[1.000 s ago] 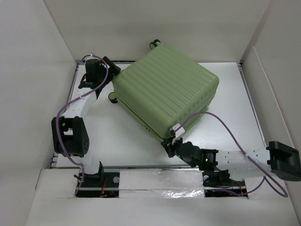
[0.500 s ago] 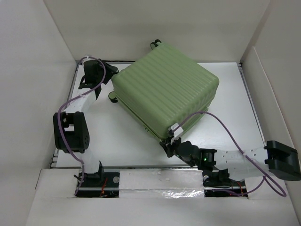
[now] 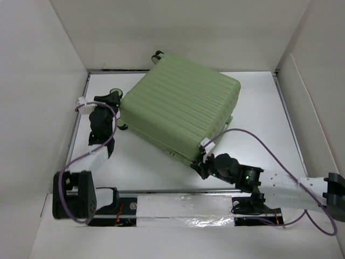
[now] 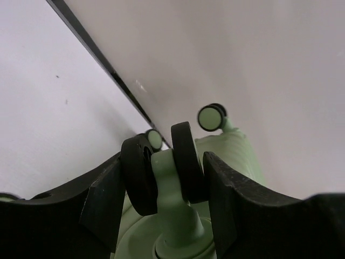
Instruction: Pack the luggage
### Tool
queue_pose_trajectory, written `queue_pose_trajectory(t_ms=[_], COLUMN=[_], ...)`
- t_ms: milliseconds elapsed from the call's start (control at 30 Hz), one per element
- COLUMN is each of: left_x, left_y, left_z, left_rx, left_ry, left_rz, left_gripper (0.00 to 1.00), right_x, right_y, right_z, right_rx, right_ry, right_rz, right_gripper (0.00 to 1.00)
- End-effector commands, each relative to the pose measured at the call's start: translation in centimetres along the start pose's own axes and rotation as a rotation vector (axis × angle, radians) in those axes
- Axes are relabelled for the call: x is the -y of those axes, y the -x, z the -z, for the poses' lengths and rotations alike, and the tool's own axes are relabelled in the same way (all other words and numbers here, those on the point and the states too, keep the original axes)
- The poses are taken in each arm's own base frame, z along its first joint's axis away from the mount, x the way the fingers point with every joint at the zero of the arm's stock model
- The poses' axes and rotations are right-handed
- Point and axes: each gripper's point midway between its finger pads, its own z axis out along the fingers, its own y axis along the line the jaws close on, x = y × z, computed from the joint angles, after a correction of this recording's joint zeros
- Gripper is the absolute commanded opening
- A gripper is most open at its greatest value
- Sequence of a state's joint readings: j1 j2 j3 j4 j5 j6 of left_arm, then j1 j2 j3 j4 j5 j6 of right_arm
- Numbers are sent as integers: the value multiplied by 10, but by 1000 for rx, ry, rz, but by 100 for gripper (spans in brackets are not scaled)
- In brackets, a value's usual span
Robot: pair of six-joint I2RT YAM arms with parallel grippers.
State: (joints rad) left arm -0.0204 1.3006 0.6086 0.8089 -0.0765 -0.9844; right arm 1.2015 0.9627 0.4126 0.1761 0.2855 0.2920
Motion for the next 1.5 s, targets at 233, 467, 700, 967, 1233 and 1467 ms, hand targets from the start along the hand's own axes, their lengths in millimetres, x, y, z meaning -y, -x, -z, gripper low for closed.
queue_pose_trajectory(t_ms=[233,467,700,967,1233,1467], left_x=[12,7,23,57,48,42], left_y=[-78,-138,-142,-85,-55,-36], left_z=[128,171,180,172,124,87], left_rx=[-184,-378,-371,-214,-259,-266], left_ry=[-215,-267,-292,-249,27,-32], left_rz=[-108,-98,-135,-226,-265,-140], left_gripper=[0,0,0,42,98,98], right_x=[-1,-109,-29,60,83,77], right_y=[99,102,109,106,93,87], right_z=[11,-47,-37,49,70,63], right_rx=[236,197,221,316,314,273], right_ry=[123,246,39,-105,-132,-100], right_rz=[-65,-20,-36,-151,-164,-141], right_gripper=[0,0,0,0,0,0])
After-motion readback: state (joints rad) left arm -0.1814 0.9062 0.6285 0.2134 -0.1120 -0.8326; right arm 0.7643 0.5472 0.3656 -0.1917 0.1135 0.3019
